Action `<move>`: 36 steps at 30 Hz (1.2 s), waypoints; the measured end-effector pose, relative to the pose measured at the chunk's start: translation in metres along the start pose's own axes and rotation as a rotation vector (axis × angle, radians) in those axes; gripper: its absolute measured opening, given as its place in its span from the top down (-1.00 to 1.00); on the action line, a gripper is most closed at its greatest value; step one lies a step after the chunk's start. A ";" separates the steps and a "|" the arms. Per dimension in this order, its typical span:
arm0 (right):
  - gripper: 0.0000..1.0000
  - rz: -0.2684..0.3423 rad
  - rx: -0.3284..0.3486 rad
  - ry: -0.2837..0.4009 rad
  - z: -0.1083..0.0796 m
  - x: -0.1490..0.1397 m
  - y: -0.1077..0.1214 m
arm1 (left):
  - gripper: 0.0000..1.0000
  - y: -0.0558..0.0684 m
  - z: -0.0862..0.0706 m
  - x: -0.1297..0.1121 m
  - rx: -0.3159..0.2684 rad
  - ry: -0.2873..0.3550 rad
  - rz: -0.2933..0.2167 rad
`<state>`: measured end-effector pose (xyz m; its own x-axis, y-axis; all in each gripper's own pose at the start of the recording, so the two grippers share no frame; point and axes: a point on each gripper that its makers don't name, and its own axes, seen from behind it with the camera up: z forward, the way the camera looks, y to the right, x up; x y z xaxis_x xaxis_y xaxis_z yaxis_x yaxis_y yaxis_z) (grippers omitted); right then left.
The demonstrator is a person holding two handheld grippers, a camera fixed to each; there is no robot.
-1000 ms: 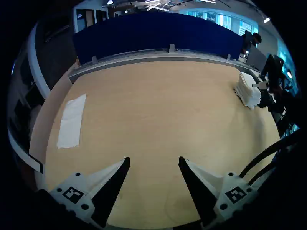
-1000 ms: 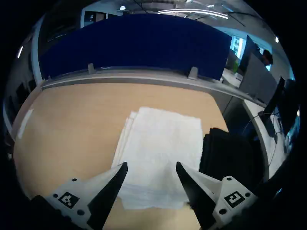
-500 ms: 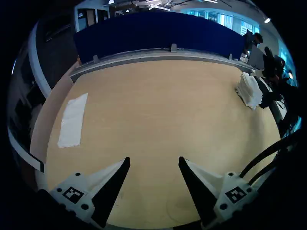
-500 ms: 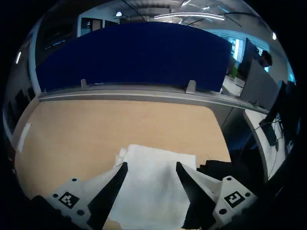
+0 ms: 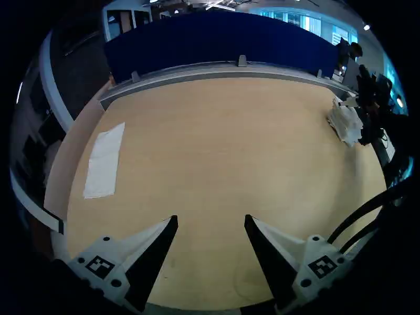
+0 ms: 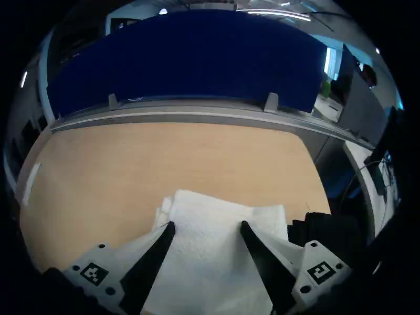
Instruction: Fold towel
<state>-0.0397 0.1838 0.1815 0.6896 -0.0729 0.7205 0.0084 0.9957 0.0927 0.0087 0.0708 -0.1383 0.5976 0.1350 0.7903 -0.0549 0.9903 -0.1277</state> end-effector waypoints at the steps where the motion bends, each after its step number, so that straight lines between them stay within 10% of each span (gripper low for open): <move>1: -0.97 0.002 0.000 0.001 0.000 0.000 0.000 | -0.89 0.000 0.000 0.001 0.000 0.001 -0.002; 19: -0.97 -0.015 -0.018 0.114 -0.061 0.033 -0.018 | -0.89 -0.005 0.003 0.017 -0.026 0.053 -0.003; 36: -1.00 -0.019 0.022 0.278 -0.191 0.008 -0.124 | -0.88 -0.024 0.003 0.034 -0.050 0.161 -0.016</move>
<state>0.1030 0.0712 0.0447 0.8618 -0.0694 0.5024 0.0092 0.9926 0.1212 0.0278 0.0519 -0.1067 0.7186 0.1080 0.6870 -0.0067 0.9889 -0.1485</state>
